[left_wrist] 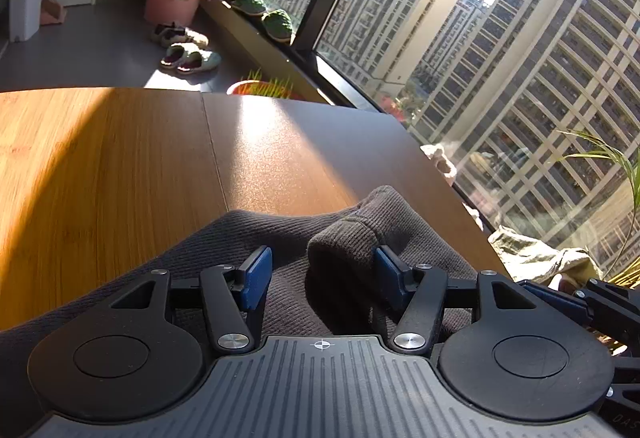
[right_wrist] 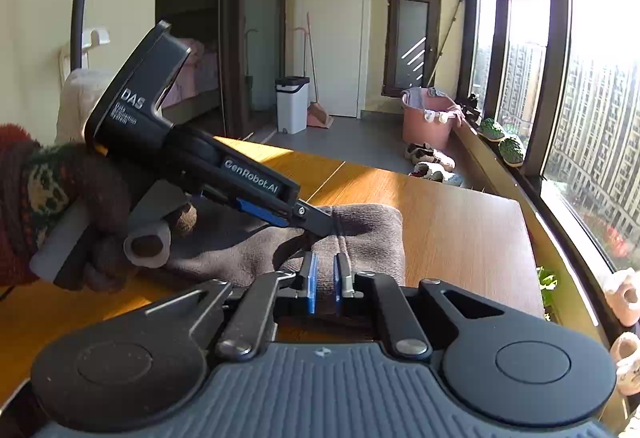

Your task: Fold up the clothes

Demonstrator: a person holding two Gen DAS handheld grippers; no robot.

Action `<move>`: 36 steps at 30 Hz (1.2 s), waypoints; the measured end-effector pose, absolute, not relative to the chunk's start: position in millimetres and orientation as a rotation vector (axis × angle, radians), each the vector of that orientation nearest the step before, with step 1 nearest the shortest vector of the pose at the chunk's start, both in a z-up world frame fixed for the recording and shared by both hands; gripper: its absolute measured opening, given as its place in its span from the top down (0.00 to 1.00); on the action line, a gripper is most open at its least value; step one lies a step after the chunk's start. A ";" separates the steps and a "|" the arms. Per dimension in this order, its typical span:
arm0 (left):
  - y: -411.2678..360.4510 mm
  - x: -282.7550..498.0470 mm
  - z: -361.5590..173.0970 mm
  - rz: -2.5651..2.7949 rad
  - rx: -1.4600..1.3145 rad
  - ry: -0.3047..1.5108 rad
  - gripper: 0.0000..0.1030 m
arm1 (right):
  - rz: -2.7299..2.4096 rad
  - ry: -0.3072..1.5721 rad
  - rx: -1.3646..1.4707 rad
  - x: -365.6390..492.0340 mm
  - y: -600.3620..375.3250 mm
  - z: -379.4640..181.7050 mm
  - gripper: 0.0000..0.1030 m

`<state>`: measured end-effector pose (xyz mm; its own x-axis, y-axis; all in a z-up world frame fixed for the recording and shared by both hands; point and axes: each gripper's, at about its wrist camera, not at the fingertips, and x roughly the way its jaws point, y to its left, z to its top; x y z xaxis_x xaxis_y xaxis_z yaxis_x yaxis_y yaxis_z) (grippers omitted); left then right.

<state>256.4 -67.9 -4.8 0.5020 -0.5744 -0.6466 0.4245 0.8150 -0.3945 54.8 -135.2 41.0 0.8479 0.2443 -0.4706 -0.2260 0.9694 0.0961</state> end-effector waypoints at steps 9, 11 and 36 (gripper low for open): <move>-64.7 255.0 -6.7 -0.612 -0.223 0.852 0.38 | 0.157 0.589 0.349 104.7 -179.8 1.1 0.47; -62.8 254.4 -7.3 -0.614 -0.226 0.845 0.38 | 0.161 0.609 0.358 104.2 -171.3 -6.5 0.47; 2.5 234.3 17.6 -0.528 -0.222 0.802 0.26 | 0.433 0.437 -0.376 30.7 -46.8 36.4 0.47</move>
